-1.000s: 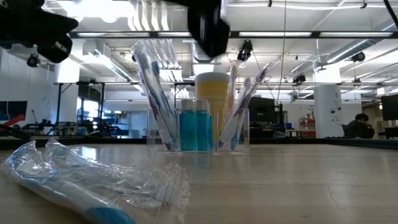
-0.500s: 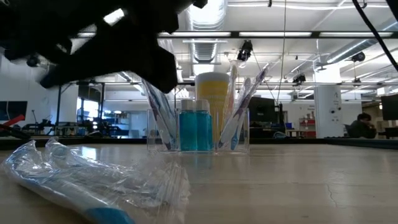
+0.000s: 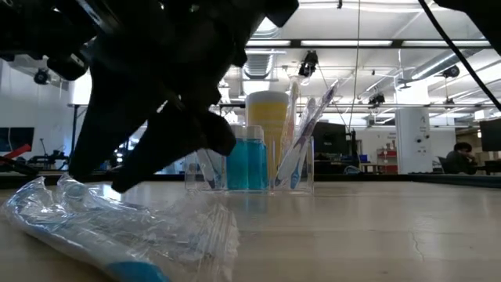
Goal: Pick & Place toothbrushing station
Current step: Put the blue toothbrush into the transparent organizer
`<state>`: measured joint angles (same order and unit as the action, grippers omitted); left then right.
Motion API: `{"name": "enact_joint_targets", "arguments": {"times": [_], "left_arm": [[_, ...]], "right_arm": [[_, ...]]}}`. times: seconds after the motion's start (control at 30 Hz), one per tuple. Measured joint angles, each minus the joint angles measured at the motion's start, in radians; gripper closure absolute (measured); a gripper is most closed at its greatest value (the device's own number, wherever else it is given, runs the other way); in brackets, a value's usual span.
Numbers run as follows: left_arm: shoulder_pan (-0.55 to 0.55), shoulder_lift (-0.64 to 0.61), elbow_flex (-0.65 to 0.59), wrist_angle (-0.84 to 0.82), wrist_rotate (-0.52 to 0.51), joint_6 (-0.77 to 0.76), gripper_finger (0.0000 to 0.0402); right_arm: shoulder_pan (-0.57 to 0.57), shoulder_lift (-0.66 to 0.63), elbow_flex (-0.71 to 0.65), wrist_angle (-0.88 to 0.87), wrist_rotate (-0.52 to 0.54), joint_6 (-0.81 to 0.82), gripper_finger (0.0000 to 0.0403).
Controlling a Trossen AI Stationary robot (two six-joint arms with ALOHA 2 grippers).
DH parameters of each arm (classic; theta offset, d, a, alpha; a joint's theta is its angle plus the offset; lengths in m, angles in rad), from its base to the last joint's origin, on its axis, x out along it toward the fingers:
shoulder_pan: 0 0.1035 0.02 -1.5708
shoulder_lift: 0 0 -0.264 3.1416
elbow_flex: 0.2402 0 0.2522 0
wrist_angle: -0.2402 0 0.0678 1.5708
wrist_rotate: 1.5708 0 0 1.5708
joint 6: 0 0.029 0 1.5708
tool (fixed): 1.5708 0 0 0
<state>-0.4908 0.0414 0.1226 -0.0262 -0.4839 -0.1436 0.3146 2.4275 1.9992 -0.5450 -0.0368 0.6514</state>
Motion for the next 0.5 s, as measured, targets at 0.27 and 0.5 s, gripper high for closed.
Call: {"name": "enact_joint_targets", "arguments": {"times": [0.27,0.5], "left_arm": [[0.0,0.0,-0.007,0.0,0.0,-0.014,0.0376],[0.0,0.0,-0.011,0.004,0.0,-0.014,0.0376]], "right_arm": [[-0.003,0.031,-0.008,0.029,-0.046,-0.003,0.0229],[-0.007,0.033,-0.02,0.032,-0.03,-0.007,0.0246]]}}
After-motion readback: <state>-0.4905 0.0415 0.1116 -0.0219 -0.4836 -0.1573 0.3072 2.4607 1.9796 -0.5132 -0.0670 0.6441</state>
